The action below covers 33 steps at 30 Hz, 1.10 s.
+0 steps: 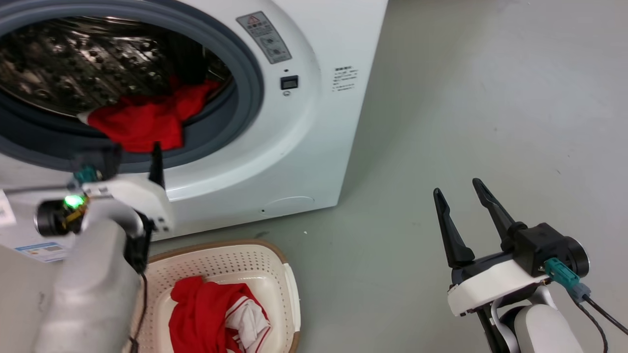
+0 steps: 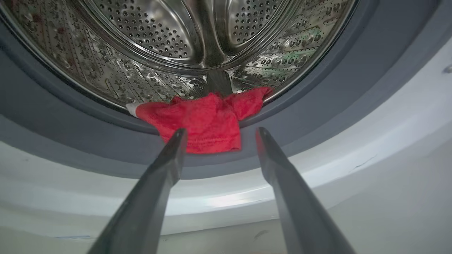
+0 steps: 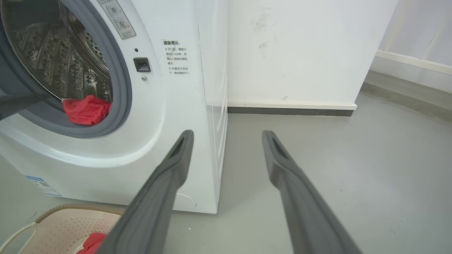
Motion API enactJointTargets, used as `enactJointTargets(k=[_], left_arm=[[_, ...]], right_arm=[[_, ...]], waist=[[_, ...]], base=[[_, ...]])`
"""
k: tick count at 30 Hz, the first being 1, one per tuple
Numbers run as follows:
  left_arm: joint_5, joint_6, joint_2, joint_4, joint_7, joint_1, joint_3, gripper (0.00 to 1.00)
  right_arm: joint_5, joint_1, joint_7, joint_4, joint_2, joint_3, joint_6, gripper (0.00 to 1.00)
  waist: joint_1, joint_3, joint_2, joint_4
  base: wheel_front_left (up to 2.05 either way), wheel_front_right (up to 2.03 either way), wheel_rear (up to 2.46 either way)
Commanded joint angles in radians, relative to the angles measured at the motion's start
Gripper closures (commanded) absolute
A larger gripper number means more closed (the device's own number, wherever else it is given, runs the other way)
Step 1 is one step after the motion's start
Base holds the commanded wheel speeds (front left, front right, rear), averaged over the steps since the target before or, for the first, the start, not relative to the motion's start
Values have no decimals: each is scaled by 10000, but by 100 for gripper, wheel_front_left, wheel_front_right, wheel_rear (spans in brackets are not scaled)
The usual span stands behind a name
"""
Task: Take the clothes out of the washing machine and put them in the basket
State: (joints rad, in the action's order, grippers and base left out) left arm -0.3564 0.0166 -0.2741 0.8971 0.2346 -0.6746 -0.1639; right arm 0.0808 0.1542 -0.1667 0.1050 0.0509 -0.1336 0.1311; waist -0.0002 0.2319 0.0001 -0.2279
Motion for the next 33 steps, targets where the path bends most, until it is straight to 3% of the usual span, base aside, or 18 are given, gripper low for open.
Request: enactJointTargets(k=[1, 10, 19, 29, 30, 31, 32, 33], left_arm=[[73, 57, -167, 149, -128, -382, -60, 0], [208, 432, -1314, 1402, -1763, -2517, -229, 0], [643, 703, -2247, 2272, -3905, -4112, -823, 0], [704, 578, -2495, 3182, -6405, -5048, -1140, 0], [689, 531, -2482, 3216, -6500, -5056, -1151, 9], [666, 511, -2472, 3217, -6529, -5057, -1155, 37], [634, 482, -2440, 3249, -6616, -5041, -1162, 100], [611, 469, -2408, 3291, -6676, -5017, -1170, 100]], right_arm=[[84, 29, -52, 34, -13, -35, -8, 0], [639, 424, -512, 409, -15, -300, -8, 0], [1059, 876, -895, 841, -15, -595, -7, 0], [1356, 1291, -993, 1116, -15, -810, -7, 0], [1385, 1340, -995, 1090, -15, -797, -7, 0], [1408, 1374, -997, 1067, -15, -787, -7, 0], [1426, 1392, -998, 1043, -15, -771, -7, 0], [1428, 1396, -999, 1023, -13, -748, -7, 0]], waist=[[2, 248, -1, -270], [2, 1268, -1, -1199], [2, 2176, -1, -1685], [2, 2760, -1, -1916], [2, 2785, -1, -1921], [2, 2803, -1, -1925], [2, 2810, -1, -1924], [2, 2814, -1, -1917]], base=[[0, 0, 0], [0, 0, 0], [0, 0, 0], [0, 0, 0], [0, 0, 0], [0, 0, 0], [0, 0, 0], [0, 0, 0]])
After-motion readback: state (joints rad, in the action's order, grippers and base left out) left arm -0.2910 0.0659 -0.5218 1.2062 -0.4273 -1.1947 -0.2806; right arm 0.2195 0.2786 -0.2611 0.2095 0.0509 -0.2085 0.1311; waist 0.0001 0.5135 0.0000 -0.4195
